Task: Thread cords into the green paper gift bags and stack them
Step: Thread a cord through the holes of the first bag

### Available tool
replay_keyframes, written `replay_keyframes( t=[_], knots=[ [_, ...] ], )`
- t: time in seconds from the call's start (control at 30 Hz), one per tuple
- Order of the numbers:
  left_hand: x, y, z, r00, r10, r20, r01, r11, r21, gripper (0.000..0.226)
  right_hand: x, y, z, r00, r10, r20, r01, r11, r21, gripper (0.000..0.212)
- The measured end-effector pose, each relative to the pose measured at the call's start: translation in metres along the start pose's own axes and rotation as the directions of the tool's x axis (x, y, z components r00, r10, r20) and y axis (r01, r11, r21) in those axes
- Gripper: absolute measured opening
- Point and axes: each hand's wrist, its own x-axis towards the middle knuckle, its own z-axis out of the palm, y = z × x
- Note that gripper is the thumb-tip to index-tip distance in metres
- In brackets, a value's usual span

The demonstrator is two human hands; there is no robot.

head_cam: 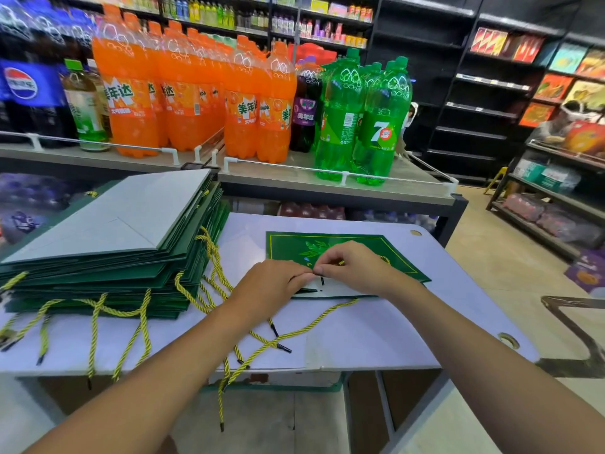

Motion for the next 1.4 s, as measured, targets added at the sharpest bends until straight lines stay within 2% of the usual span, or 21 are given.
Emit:
replay_keyframes(
  t=[0.03, 0.07, 0.1, 0.13, 0.17, 0.2, 0.23, 0.3, 0.4, 0.57, 0.67, 0.77, 0.87, 0.97, 1.03, 1.07, 1.13, 1.2, 1.23, 1.3, 1.4],
  knots=[
    [0.000, 0.000, 0.000, 1.000, -0.001, -0.004, 0.001, 1.000, -0.004, 0.040, -0.002, 0.000, 0.002, 0.999, -0.017, -0.043, 0.015, 0.999, -0.038, 0.011],
    [0.000, 0.000, 0.000, 1.000, -0.007, -0.015, 0.007, 1.000, -0.024, 0.038, -0.006, 0.000, 0.004, 0.985, -0.058, -0.160, 0.041, 0.993, -0.108, 0.011],
    [0.000, 0.000, 0.000, 0.999, -0.018, -0.028, 0.016, 0.998, -0.057, 0.038, -0.012, -0.001, 0.005, 0.938, -0.109, -0.329, 0.052, 0.983, -0.176, 0.011],
    [0.000, -0.001, 0.000, 0.999, -0.030, -0.041, 0.026, 0.996, -0.090, 0.040, -0.021, -0.003, 0.007, 0.859, -0.142, -0.491, 0.043, 0.977, -0.208, 0.014],
    [-0.001, -0.002, 0.000, 0.998, -0.038, -0.052, 0.032, 0.993, -0.111, 0.045, -0.032, -0.008, 0.009, 0.794, -0.120, -0.596, 0.005, 0.982, -0.191, 0.022],
    [-0.001, -0.002, 0.000, 0.997, -0.036, -0.063, 0.028, 0.993, -0.116, 0.049, -0.041, -0.010, 0.011, 0.782, -0.047, -0.621, -0.055, 0.988, -0.143, 0.034],
    [-0.001, -0.001, 0.001, 0.997, -0.028, -0.071, 0.020, 0.994, -0.111, 0.049, -0.048, -0.013, 0.015, 0.820, 0.057, -0.569, -0.132, 0.987, -0.093, 0.042],
    [0.000, 0.000, 0.001, 0.996, -0.015, -0.091, 0.005, 0.994, -0.112, 0.044, -0.050, -0.015, 0.026, 0.893, 0.244, -0.378, -0.259, 0.966, 0.010, 0.048],
    [-0.001, 0.001, 0.000, 0.995, -0.008, -0.096, -0.005, 0.991, -0.131, 0.037, -0.040, -0.017, 0.040, 0.897, 0.375, -0.233, -0.310, 0.911, 0.273, 0.049],
    [-0.001, 0.001, -0.001, 0.996, -0.004, -0.086, -0.007, 0.992, -0.128, 0.037, -0.027, -0.015, 0.055, 0.852, 0.458, -0.254, -0.281, 0.809, 0.516, 0.042],
    [0.001, -0.001, 0.000, 0.997, -0.009, -0.074, 0.000, 0.993, -0.120, 0.039, -0.031, -0.016, 0.050, 0.846, 0.481, -0.228, -0.289, 0.774, 0.563, 0.028],
    [0.001, -0.001, 0.002, 0.997, -0.024, -0.069, 0.017, 0.995, -0.099, 0.043, -0.036, -0.019, 0.048, 0.860, 0.468, -0.202, -0.283, 0.769, 0.573, 0.023],
    [0.001, -0.001, 0.003, 0.997, -0.028, -0.078, 0.020, 0.994, -0.106, 0.046, -0.042, -0.018, 0.049, 0.880, 0.427, -0.207, -0.293, 0.832, 0.471, 0.027],
    [0.002, -0.003, 0.004, 0.997, -0.019, -0.079, 0.012, 0.995, -0.095, 0.056, -0.046, -0.016, 0.047, 0.913, 0.383, -0.139, -0.297, 0.860, 0.415, 0.030],
    [0.001, -0.003, 0.003, 0.996, 0.003, -0.088, -0.013, 0.993, -0.119, 0.047, -0.048, -0.016, 0.043, 0.950, 0.295, -0.107, -0.239, 0.901, 0.361, 0.034],
    [0.000, -0.002, 0.002, 0.996, 0.011, -0.089, -0.023, 0.990, -0.138, 0.039, -0.049, -0.016, 0.040, 0.967, 0.235, -0.103, -0.198, 0.939, 0.281, 0.041],
    [0.000, 0.001, 0.000, 0.997, 0.008, -0.079, -0.022, 0.984, -0.176, 0.027, -0.051, -0.014, 0.031, 0.984, 0.122, -0.132, -0.125, 0.992, -0.014, 0.054],
    [-0.002, 0.003, -0.001, 0.998, 0.000, -0.062, -0.011, 0.983, -0.186, 0.024, -0.046, -0.010, 0.017, 0.973, 0.021, -0.228, -0.080, 0.964, -0.252, 0.049],
    [-0.002, 0.003, -0.001, 0.998, -0.002, -0.059, -0.008, 0.983, -0.181, 0.025, -0.042, -0.007, 0.009, 0.961, -0.038, -0.273, -0.050, 0.950, -0.308, 0.038],
    [-0.004, 0.004, -0.002, 0.998, -0.004, -0.059, -0.006, 0.985, -0.175, 0.025, -0.031, 0.000, -0.004, 0.967, -0.119, -0.227, 0.022, 0.920, -0.391, 0.014],
    [-0.004, 0.005, -0.004, 0.999, -0.002, -0.044, -0.006, 0.985, -0.172, 0.025, -0.008, 0.013, -0.011, 0.999, -0.035, -0.007, 0.027, 0.867, -0.497, 0.039]
  ],
)
